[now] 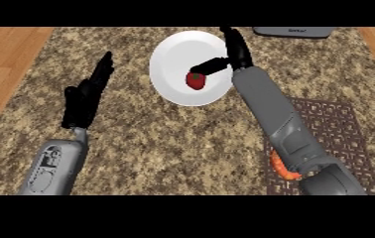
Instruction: Pick the tomato from the placemat and place it in the plate
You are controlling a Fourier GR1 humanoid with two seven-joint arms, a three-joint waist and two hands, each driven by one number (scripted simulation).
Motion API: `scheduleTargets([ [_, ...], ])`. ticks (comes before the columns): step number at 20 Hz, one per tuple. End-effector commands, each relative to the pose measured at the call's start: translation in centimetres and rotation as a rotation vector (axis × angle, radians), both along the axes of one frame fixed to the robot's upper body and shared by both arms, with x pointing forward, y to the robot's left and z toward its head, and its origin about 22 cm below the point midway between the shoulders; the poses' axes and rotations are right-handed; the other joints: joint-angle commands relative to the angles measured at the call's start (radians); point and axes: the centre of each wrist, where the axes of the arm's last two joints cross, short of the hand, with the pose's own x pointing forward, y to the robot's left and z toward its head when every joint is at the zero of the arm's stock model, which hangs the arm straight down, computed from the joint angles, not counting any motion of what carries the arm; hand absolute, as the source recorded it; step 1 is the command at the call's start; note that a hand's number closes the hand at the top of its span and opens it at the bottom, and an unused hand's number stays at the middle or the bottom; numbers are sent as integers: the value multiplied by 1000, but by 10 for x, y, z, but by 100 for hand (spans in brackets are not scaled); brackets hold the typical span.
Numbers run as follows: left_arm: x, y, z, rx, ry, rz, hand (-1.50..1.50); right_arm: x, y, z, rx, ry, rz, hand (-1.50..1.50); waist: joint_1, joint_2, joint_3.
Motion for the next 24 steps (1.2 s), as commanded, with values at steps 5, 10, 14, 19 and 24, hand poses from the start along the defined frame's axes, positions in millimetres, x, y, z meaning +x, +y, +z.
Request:
scheduleTargets([
  [5, -19, 18, -1, 0, 25, 26, 0, 4, -92, -8, 164, -37, -136, -150, -36, -13, 0],
  [10, -12, 0, 7, -6, 2, 24, 0, -1, -140, -15, 160, -32, -139, -150, -21, -2, 0],
  [14, -18, 11, 0, -3, -6, 38, 0, -11, -172, -22, 132, 2, -96, -150, -38, -11, 0],
  [19, -5, 3, 9, -4, 1, 21, 0, -19, -208, -22, 145, -29, -101, -150, -23, -1, 1],
  [24, 9, 1, -6, 15, 4, 36, 0, -20, -212, -22, 132, -6, -89, -150, -31, 0, 1],
])
